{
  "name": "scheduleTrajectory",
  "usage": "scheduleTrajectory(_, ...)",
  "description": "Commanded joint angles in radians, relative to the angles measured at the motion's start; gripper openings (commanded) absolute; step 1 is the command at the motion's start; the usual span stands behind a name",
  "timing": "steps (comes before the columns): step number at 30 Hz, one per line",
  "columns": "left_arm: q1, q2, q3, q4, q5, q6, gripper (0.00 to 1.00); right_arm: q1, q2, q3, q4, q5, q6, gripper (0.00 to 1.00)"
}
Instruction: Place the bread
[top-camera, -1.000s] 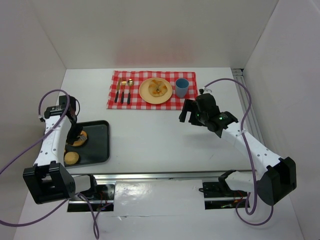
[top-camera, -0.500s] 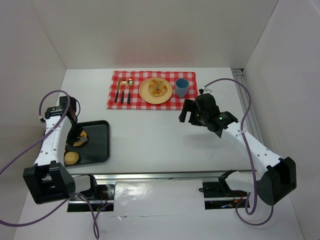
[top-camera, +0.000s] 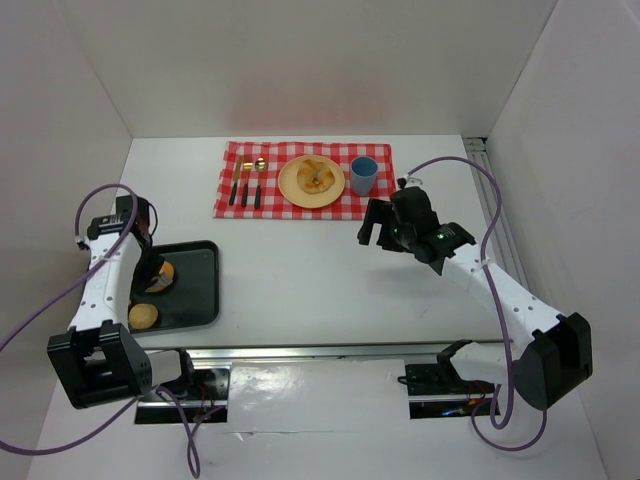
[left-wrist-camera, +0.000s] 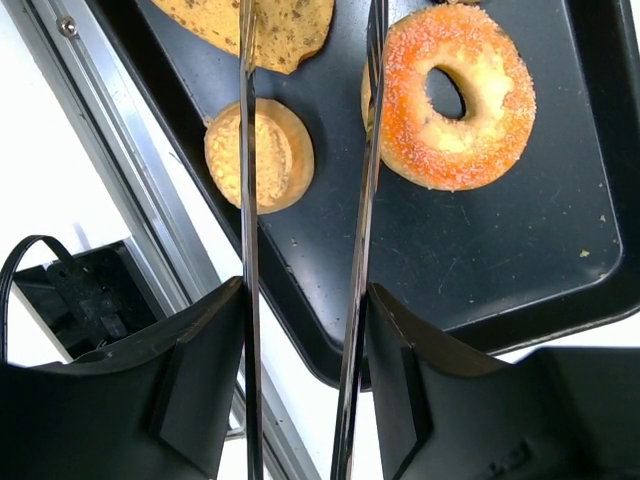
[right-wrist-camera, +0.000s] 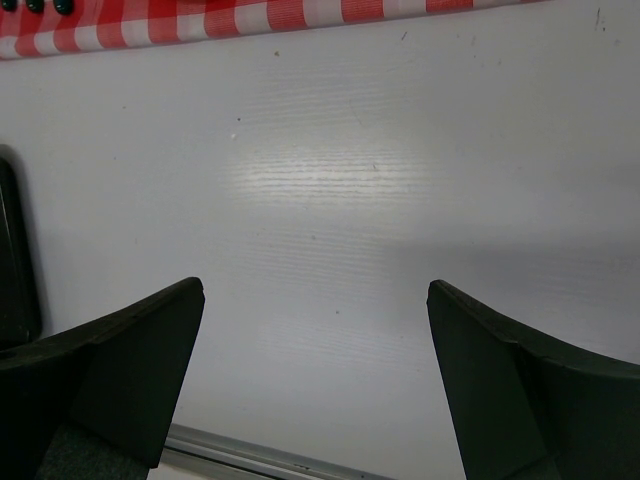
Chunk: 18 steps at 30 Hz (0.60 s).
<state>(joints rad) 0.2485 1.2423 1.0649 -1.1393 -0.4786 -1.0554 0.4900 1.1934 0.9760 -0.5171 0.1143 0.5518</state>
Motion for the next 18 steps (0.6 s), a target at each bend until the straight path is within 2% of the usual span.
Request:
scheduleTrajectory(1, 0.012, 0.003, -0.017, -0.008, -0.026, -0.011, 0.6, -0.005, -0.002, 0.041, 0.045, -0.01, -0.013, 1.0)
scheduleTrajectory(13, 0.031, 0.022, -0.017, -0.027, -0.046, -0.031, 0.5, -0.005, 0.008, 0.041, 0.045, -0.01, -0.013, 1.0)
scheduleTrajectory(17, 0.031, 0.009, 0.004, -0.036, -0.035, -0.02, 0.31, -0.005, 0.008, 0.041, 0.054, -0.019, -0.013, 1.0)
scheduleTrajectory(18, 0.031, -0.001, 0.015, -0.036, -0.035, -0.02, 0.21, -0.005, 0.008, 0.041, 0.054, -0.019, -0.013, 1.0)
